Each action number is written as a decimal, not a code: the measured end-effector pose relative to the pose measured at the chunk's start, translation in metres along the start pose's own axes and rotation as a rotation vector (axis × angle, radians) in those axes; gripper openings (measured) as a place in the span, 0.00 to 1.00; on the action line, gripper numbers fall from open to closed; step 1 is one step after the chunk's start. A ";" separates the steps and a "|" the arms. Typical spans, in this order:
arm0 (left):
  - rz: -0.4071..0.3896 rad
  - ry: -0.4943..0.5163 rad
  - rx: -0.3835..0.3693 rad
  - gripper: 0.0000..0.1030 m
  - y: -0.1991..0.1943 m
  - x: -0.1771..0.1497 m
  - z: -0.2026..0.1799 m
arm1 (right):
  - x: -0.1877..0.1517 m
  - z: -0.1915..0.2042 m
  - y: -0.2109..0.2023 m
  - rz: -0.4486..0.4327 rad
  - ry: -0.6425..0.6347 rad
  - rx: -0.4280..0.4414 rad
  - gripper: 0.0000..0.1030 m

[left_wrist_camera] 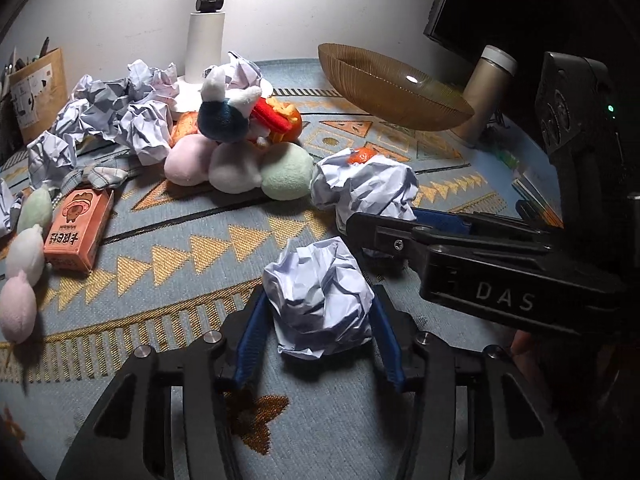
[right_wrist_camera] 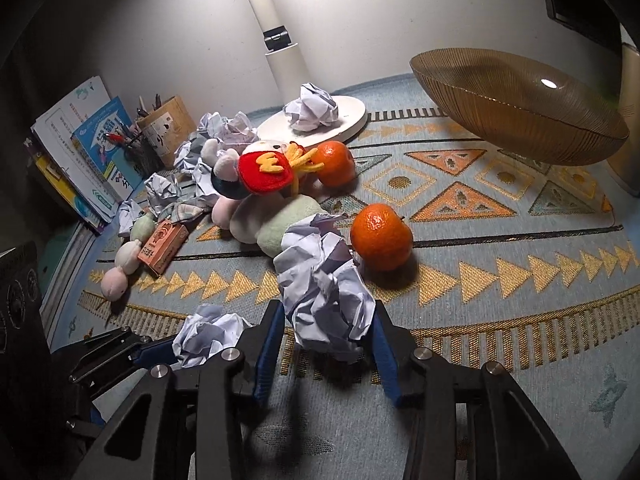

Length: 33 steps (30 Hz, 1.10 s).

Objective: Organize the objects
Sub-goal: 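Carry both paper balls to the amber bowl and open both grippers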

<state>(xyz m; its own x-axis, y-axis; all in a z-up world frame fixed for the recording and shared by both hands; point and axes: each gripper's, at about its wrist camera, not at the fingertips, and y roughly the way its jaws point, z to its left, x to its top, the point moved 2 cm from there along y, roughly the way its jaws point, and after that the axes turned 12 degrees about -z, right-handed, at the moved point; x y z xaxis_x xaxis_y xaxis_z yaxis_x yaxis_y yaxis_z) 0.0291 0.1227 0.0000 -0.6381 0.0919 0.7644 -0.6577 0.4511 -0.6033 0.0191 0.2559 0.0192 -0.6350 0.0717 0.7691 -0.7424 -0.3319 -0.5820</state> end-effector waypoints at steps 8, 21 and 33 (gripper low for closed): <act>-0.060 -0.006 -0.007 0.46 -0.029 0.020 -0.003 | 0.021 0.009 -0.047 -0.094 -0.015 0.018 0.38; -0.171 0.025 -0.092 0.46 0.054 0.191 -0.060 | 0.138 -0.131 -0.056 -0.228 0.161 -0.357 0.38; -0.158 0.011 -0.078 0.86 0.129 0.216 -0.078 | 0.143 -0.165 -0.028 -0.210 0.177 -0.377 0.62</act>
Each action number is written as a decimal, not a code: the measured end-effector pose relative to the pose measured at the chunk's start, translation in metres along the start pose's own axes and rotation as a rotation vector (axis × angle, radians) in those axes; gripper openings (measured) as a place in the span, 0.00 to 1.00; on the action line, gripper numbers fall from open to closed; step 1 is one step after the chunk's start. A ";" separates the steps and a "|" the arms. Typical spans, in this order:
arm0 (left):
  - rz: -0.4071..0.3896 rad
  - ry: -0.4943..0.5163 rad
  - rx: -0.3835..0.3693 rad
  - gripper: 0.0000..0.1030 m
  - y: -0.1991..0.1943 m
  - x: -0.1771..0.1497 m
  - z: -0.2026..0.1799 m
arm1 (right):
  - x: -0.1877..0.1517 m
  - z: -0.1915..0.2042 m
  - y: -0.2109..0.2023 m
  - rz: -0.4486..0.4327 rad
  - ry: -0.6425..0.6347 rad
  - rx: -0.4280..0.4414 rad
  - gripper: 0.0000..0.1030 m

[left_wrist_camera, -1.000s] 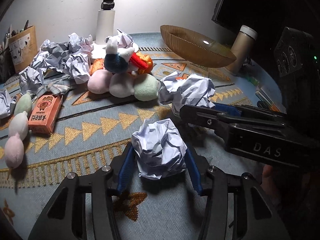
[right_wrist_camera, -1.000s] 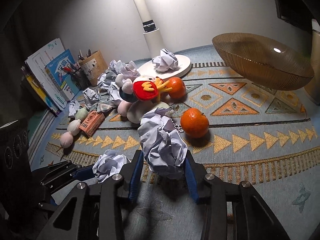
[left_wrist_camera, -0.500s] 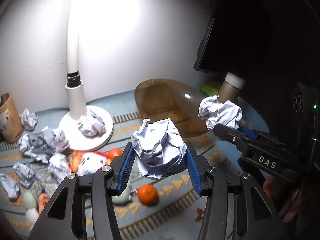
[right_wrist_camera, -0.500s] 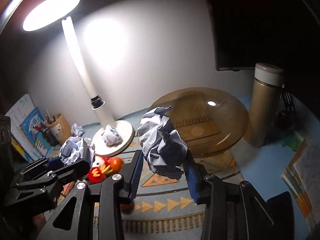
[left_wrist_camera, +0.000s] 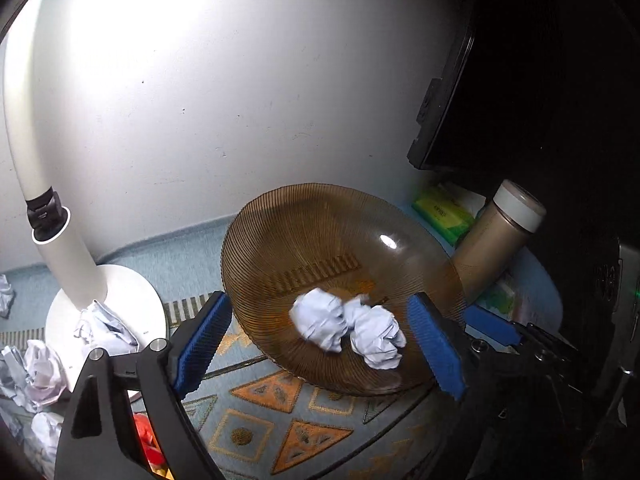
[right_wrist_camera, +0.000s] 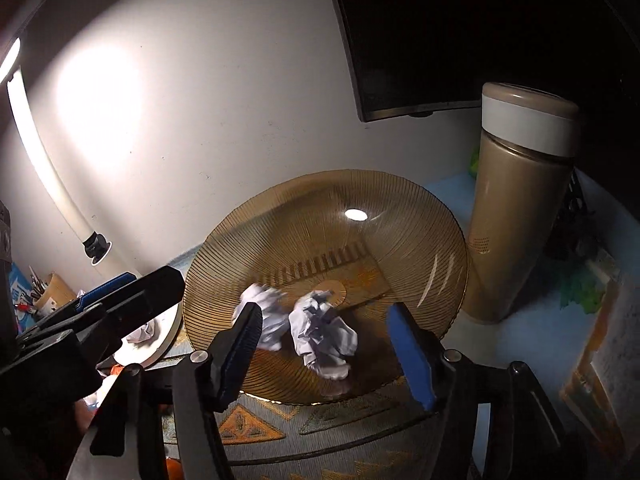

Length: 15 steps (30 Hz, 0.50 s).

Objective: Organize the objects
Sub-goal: 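Carry both paper balls to the amber bowl and open both grippers, then move both tools back toward the plush dango and mandarin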

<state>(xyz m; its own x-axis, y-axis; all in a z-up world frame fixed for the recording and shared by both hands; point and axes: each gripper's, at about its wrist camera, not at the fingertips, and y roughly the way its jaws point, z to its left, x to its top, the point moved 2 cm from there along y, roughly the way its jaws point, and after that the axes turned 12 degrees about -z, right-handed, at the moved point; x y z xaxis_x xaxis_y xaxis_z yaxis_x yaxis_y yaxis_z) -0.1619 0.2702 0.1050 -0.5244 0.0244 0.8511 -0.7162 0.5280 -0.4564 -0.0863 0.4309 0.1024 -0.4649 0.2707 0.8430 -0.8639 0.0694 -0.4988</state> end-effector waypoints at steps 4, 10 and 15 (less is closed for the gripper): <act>-0.018 -0.027 0.004 0.87 -0.030 -0.007 0.007 | -0.009 0.010 -0.029 -0.011 -0.004 0.044 0.62; -0.115 -0.022 0.039 0.86 -0.122 -0.016 0.018 | -0.018 0.062 -0.092 -0.062 -0.069 0.154 0.62; -0.208 -0.074 0.101 0.94 -0.217 -0.026 0.044 | -0.035 0.097 -0.131 -0.087 -0.075 0.252 0.63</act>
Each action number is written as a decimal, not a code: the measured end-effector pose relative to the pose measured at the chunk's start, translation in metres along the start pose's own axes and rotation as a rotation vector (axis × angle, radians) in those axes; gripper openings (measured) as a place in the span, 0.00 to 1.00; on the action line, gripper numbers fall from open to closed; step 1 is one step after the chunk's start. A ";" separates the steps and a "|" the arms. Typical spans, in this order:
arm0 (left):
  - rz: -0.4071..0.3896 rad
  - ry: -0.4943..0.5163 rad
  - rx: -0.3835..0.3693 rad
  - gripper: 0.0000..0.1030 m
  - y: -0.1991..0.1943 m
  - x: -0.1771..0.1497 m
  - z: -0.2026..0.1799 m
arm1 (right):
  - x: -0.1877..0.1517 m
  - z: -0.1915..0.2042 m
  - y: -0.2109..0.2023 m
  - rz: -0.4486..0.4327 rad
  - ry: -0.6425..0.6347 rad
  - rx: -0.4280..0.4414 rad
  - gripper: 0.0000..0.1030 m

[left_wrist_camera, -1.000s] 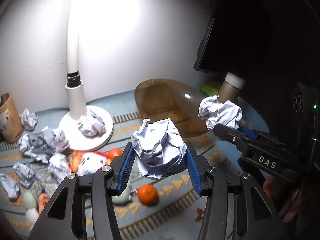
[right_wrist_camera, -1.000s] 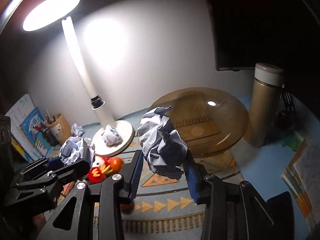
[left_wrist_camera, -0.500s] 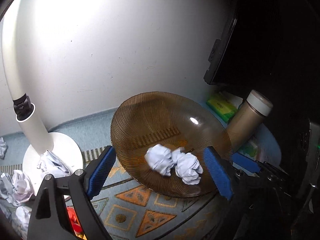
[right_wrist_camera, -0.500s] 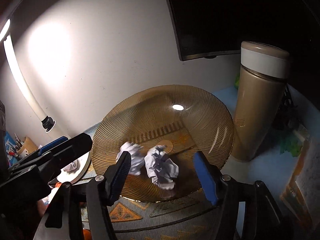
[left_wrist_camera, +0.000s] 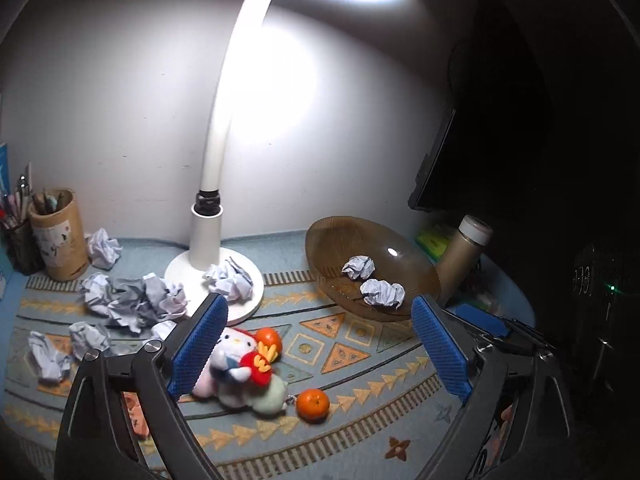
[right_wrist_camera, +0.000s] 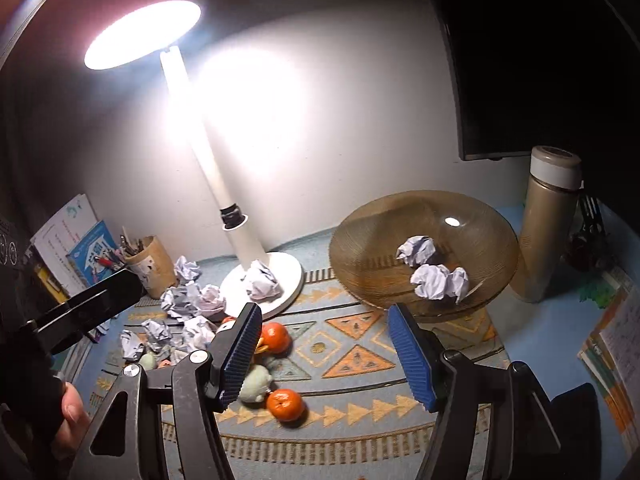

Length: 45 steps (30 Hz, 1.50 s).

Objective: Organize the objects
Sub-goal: 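Move both tools back toward the plush dango and mandarin, then grasp the plush dango with the left gripper while the right gripper grasps a mandarin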

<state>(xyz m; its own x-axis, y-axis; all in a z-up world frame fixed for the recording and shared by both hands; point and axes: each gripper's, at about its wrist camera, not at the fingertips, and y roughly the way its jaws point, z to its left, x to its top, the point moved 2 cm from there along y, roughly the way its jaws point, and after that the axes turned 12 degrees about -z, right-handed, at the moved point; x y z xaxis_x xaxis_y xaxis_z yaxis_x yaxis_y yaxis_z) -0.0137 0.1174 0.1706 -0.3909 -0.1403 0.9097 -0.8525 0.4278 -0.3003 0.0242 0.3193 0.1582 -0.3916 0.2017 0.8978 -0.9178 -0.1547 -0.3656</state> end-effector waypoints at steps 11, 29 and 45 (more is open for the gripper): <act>-0.064 -0.110 0.331 0.96 -0.078 -0.113 0.119 | -0.107 0.024 0.051 0.088 -0.024 -0.012 0.64; 0.059 -0.270 0.368 0.96 -0.063 -0.143 0.163 | -0.123 0.030 0.067 0.155 -0.118 -0.092 0.64; 0.301 -0.275 0.353 0.90 -0.003 -0.124 0.214 | -0.130 0.024 0.115 0.325 -0.194 -0.059 0.62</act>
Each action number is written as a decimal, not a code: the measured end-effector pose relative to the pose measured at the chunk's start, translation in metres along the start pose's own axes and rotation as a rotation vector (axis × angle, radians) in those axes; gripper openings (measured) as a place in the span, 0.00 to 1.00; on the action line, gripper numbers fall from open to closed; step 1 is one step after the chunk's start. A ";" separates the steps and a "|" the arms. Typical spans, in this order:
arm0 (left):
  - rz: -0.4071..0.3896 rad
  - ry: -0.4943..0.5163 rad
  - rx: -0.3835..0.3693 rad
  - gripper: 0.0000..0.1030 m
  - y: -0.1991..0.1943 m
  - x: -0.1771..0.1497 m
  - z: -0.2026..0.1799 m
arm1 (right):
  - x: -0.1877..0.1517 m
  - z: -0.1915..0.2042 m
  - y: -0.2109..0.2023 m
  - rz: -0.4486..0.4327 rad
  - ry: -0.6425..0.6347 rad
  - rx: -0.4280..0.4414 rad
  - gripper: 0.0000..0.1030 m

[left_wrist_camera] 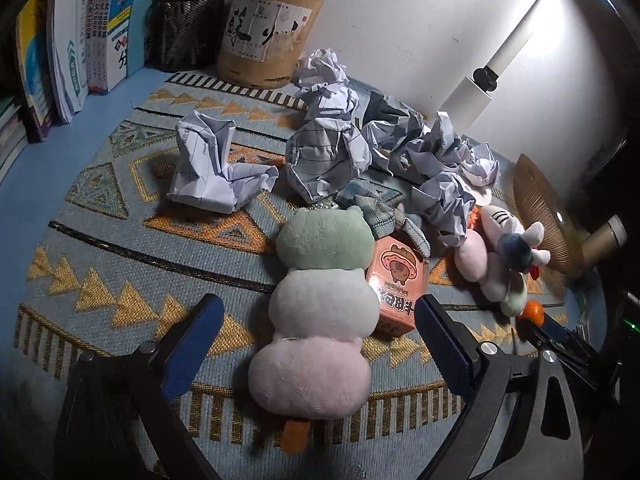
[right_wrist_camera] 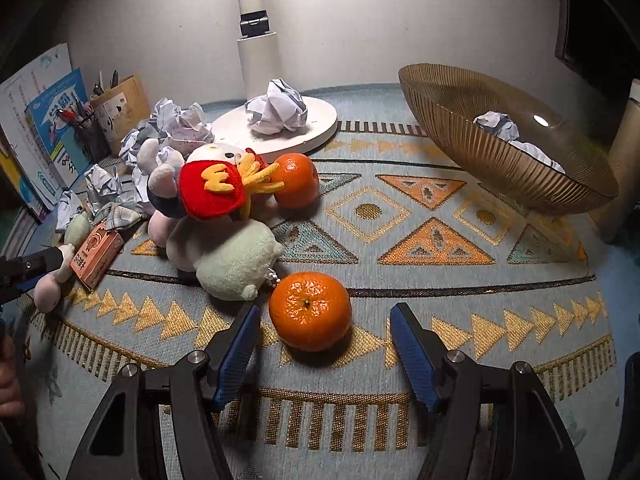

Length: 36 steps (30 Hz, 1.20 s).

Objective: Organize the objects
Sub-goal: 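Grasp the plush dango with the left gripper while the right gripper grasps a mandarin, then carry dango and mandarin to the amber bowl and open both grippers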

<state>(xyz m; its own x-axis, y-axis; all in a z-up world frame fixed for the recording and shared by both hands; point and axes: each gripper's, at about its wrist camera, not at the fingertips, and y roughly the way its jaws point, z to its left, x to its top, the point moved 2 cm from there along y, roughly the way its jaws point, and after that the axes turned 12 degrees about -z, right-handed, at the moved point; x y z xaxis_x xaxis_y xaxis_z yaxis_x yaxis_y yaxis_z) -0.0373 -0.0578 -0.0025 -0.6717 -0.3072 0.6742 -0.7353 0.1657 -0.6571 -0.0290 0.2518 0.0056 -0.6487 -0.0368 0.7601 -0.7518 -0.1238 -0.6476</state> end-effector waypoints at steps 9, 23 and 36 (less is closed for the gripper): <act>-0.072 0.042 0.003 0.46 -0.019 -0.004 -0.008 | -0.001 -0.004 -0.014 -0.014 0.058 0.097 0.37; -0.070 0.185 -0.216 0.46 -0.032 -0.068 -0.118 | -0.026 0.014 -0.038 0.019 -0.004 0.105 0.37; -0.098 0.227 -0.179 0.46 -0.028 -0.074 -0.121 | -0.028 0.013 -0.049 -0.009 -0.015 0.111 0.57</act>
<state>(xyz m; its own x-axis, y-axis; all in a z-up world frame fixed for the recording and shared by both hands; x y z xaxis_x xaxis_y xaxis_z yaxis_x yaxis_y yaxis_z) 0.0222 0.0734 0.0067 -0.5852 -0.1155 0.8027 -0.7880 0.3145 -0.5292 0.0274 0.2465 0.0164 -0.6394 -0.0499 0.7672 -0.7395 -0.2334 -0.6315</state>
